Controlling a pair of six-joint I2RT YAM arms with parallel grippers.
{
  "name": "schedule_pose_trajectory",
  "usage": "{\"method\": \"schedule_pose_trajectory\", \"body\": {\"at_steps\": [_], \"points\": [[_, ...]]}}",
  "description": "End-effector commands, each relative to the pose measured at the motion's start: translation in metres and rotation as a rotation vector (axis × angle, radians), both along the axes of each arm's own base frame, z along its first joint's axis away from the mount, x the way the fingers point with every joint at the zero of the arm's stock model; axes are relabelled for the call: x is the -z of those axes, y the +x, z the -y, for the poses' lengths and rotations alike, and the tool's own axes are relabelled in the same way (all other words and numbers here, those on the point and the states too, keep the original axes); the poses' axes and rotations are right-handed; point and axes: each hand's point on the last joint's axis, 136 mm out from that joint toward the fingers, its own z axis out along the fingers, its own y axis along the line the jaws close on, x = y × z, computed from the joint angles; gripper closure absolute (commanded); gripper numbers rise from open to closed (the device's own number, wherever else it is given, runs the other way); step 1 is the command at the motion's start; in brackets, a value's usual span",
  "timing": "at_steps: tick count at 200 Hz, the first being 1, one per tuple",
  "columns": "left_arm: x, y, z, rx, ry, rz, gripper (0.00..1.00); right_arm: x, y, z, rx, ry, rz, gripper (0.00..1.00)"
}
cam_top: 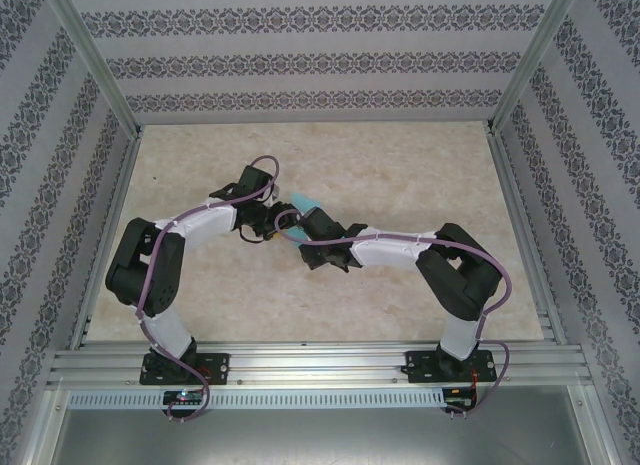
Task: Fold a paper plane with a square sheet of paper (fold left side to right side)
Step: Fourth fold the wing at the center of the table.
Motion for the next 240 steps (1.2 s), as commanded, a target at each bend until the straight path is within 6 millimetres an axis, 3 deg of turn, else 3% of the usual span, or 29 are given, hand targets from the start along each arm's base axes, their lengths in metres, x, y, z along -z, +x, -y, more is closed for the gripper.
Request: {"method": "schedule_pose_trajectory", "body": {"at_steps": [1,24,64,117,145,159,192,240], "points": [[-0.044,0.012,0.019,0.039,-0.138,0.116,0.51,0.030,-0.024,0.030,-0.008,-0.118,-0.107,0.81],[-0.038,0.012,0.020,0.031,-0.146,0.105,0.58,0.029,-0.023,0.030,-0.012,-0.119,-0.099,0.80],[-0.029,0.011,0.024,0.027,-0.162,0.086,0.59,0.025,-0.022,0.030,-0.025,-0.114,-0.079,0.75],[-0.042,0.015,0.011,-0.010,-0.127,0.125,0.46,0.020,-0.024,0.032,-0.041,-0.080,-0.078,0.74],[-0.043,0.013,0.006,-0.025,-0.121,0.132,0.45,0.014,-0.021,0.028,-0.037,-0.040,-0.078,0.73],[-0.037,0.012,0.007,-0.022,-0.122,0.120,0.48,0.009,-0.019,0.026,-0.031,-0.014,-0.075,0.73],[-0.012,0.004,0.016,-0.009,-0.163,0.063,0.67,-0.002,-0.015,0.024,-0.021,0.018,-0.067,0.69],[0.010,-0.003,0.039,0.044,-0.173,0.017,0.77,-0.014,-0.011,0.025,-0.002,0.055,-0.065,0.65]]}}
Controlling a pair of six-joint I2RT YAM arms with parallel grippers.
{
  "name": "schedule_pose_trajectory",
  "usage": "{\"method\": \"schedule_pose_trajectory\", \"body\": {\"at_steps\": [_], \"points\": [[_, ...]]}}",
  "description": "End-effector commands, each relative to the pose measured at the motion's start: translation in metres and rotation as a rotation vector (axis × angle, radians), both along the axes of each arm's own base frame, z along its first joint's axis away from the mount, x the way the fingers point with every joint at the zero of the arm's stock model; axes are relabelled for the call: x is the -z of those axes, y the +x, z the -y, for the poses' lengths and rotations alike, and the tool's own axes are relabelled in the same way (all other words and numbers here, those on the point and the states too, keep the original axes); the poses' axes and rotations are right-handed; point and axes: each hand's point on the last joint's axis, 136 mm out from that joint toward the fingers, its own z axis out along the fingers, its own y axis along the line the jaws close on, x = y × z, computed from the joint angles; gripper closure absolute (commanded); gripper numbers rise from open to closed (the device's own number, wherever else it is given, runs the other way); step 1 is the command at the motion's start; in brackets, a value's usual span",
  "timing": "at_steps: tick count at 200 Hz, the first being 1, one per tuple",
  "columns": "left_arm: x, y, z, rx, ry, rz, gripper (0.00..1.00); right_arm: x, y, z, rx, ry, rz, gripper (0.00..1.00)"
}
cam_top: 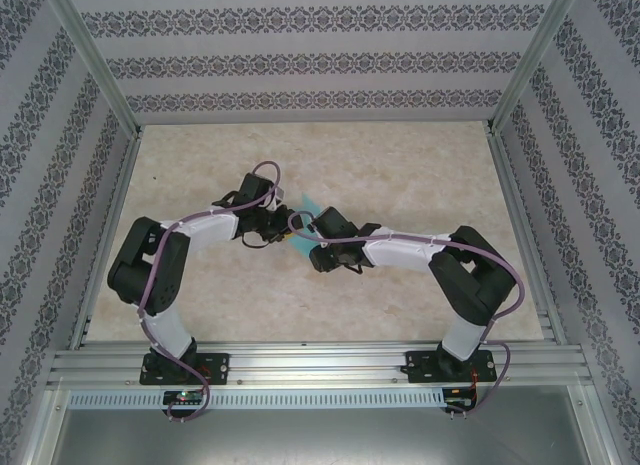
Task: Fold a paper plane with a square sheet of paper (fold left side to right side)
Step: Fourth fold the wing at the center of the table.
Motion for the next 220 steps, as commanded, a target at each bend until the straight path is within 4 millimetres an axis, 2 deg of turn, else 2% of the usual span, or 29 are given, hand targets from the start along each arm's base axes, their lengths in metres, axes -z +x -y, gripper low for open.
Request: {"method": "schedule_pose_trajectory", "body": {"at_steps": [1,38,61,95,128,168,220], "points": [[0.000,0.002,0.017,0.034,-0.042,0.017,0.77,-0.016,0.005,-0.003,0.014,0.054,0.015,0.65],[0.010,0.001,0.019,0.032,-0.033,0.001,0.79,-0.019,0.006,-0.009,0.003,0.067,0.013,0.65],[0.012,-0.002,0.019,0.032,-0.032,-0.003,0.79,-0.022,0.005,-0.008,-0.009,0.067,0.018,0.61],[0.016,-0.004,0.019,0.032,-0.027,-0.011,0.79,-0.046,0.001,-0.004,-0.014,0.139,0.052,0.50],[0.018,-0.004,0.021,0.034,-0.029,-0.014,0.79,-0.065,0.002,-0.001,0.021,0.308,0.037,0.48],[0.016,-0.005,0.020,0.040,-0.027,-0.011,0.79,-0.061,0.009,-0.020,0.035,0.462,-0.039,0.48],[0.019,-0.006,0.020,0.040,-0.021,-0.016,0.79,-0.033,0.020,-0.016,0.082,0.393,-0.064,0.48]]}}
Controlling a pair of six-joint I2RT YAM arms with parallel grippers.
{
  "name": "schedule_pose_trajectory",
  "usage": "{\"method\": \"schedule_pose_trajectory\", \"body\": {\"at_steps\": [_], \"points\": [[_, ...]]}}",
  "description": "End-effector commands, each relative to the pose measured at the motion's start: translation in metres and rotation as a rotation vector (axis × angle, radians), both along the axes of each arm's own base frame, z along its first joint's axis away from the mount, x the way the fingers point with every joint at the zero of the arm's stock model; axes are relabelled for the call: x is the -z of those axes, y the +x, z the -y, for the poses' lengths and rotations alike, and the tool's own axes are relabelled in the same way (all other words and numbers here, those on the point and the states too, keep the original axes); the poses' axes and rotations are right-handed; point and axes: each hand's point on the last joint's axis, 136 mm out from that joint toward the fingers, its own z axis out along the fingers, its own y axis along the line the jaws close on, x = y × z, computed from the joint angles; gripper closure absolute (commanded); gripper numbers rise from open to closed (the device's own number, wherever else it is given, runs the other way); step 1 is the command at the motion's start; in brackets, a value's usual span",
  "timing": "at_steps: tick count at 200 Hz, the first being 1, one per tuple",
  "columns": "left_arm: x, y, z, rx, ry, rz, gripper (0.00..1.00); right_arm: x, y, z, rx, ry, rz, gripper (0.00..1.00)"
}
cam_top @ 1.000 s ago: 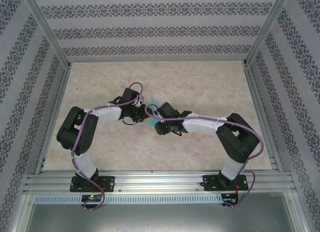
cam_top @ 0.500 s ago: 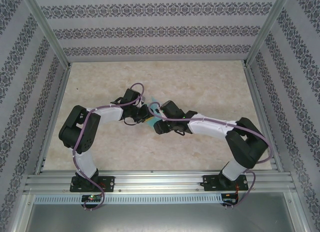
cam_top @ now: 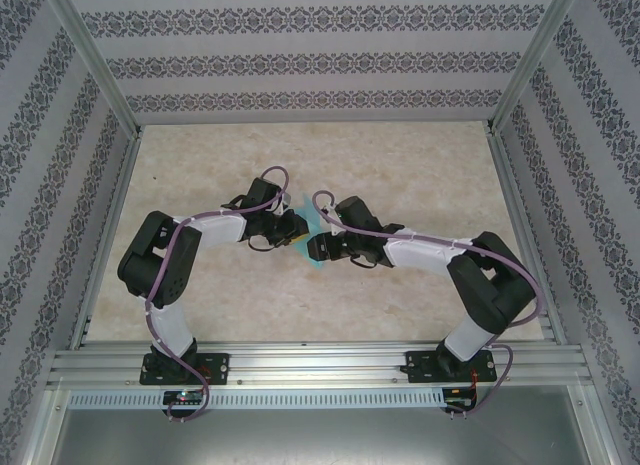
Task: Fold a paper plane with a square sheet of paper (fold left side to right side)
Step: Fourth fold the wing at the center of the table.
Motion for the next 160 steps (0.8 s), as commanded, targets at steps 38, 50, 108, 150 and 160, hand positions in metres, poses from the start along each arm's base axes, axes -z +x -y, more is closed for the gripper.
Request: {"method": "schedule_pose_trajectory", "body": {"at_steps": [38,50,108,150,160], "points": [[0.004,-0.002,0.005,0.015,-0.002,0.005,0.79,0.011,0.008,-0.004,0.010,-0.018,-0.005,0.48],[0.003,-0.001,0.005,0.016,-0.001,0.006,0.79,0.013,0.007,-0.006,0.003,-0.024,-0.010,0.49],[0.005,-0.002,0.005,0.016,0.003,0.003,0.79,0.019,0.011,-0.013,-0.002,-0.034,-0.017,0.56],[0.007,-0.003,0.004,0.016,0.006,-0.001,0.78,0.028,0.013,-0.016,-0.001,-0.041,-0.036,0.65],[0.008,-0.003,0.005,0.017,0.006,-0.004,0.78,0.029,0.014,-0.016,0.001,-0.038,-0.043,0.68]]}}
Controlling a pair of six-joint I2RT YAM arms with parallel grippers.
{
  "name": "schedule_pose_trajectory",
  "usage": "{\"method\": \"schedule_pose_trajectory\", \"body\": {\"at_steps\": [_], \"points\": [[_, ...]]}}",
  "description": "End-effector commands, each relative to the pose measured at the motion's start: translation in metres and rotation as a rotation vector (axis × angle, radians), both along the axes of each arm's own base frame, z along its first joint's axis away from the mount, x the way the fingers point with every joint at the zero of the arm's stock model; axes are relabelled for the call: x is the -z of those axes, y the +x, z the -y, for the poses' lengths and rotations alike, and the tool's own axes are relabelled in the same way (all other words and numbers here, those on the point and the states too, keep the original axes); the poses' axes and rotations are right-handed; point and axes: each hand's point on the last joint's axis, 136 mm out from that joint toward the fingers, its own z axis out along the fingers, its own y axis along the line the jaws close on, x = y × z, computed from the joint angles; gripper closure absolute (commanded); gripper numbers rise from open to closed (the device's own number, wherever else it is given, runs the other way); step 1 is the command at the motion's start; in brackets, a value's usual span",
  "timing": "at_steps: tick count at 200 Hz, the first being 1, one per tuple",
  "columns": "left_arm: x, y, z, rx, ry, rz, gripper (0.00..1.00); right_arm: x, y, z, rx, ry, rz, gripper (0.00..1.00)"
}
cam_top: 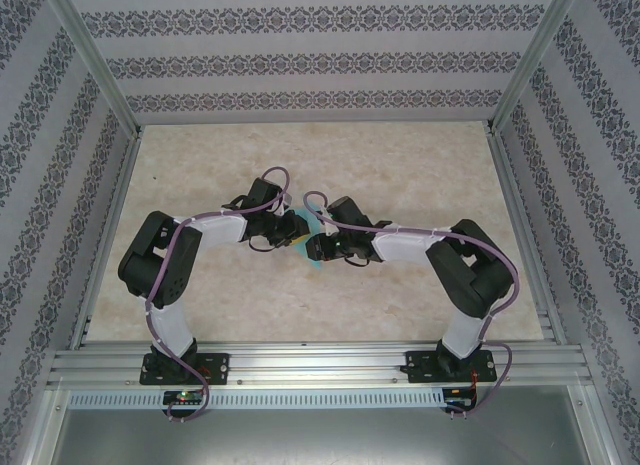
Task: Fold a paper plane with a square sheet of paper (fold left side to right side)
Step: Fourth fold the wing at the center of the table.
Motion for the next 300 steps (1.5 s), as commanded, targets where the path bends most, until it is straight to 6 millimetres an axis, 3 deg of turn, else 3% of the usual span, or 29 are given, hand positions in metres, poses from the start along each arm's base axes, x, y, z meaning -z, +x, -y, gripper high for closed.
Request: {"method": "schedule_pose_trajectory", "body": {"at_steps": [1,64,181,210,249,300], "points": [[0.007,-0.002,0.004,0.014,0.005,-0.002,0.78,0.001,0.004,-0.008,-0.003,0.006,0.005,0.68],[0.012,-0.001,0.004,0.013,0.010,-0.009,0.73,0.006,0.003,-0.010,-0.007,0.061,-0.041,0.81],[0.031,-0.002,0.005,0.019,0.036,-0.047,0.67,0.006,0.003,-0.010,-0.018,0.119,-0.074,0.72],[0.031,-0.002,0.006,0.024,0.035,-0.047,0.65,0.010,0.002,-0.010,-0.021,0.121,-0.090,0.75],[0.024,-0.002,0.001,0.022,0.055,-0.030,0.64,0.012,0.005,-0.006,-0.003,0.120,-0.106,0.82],[-0.008,0.003,-0.003,0.021,0.054,0.031,0.59,0.016,0.004,-0.004,-0.003,0.120,-0.123,0.83]]}}
